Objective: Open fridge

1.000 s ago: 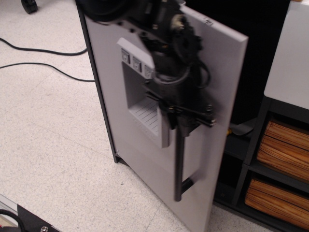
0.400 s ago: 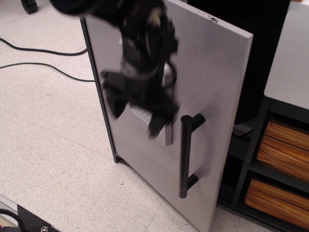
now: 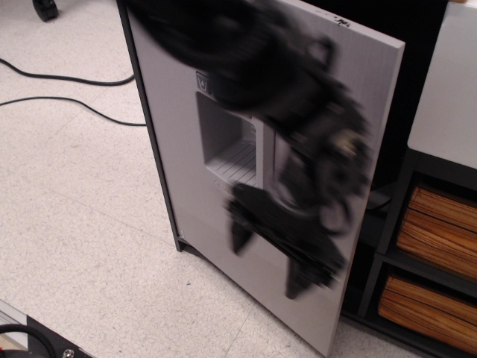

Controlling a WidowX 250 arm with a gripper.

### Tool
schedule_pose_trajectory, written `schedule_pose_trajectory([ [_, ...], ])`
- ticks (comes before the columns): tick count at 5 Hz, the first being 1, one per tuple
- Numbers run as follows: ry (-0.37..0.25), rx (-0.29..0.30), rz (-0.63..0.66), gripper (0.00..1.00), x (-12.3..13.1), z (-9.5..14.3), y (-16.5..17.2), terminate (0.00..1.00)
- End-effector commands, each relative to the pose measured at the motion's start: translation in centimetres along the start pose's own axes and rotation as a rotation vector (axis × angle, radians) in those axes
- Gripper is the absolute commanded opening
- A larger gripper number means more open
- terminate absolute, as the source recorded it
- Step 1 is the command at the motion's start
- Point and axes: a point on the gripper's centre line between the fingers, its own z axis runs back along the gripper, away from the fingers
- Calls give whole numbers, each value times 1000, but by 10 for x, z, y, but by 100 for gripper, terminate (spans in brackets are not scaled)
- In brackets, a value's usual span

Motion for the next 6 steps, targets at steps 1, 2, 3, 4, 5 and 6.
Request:
schedule_pose_trajectory([
  [1,-102,-140,-95,100,52,15,-73,0],
  [2,-139,-181,-79,100,81,19,-92,0],
  [3,-186,-176,-60,100,111,19,-101,0],
  [4,-173,-186,-32,100,132,19,-98,0],
  [5,-215,-166,45,100,151,26,-87,0],
  [6,-222,-132,102,100,155,28,-66,0],
])
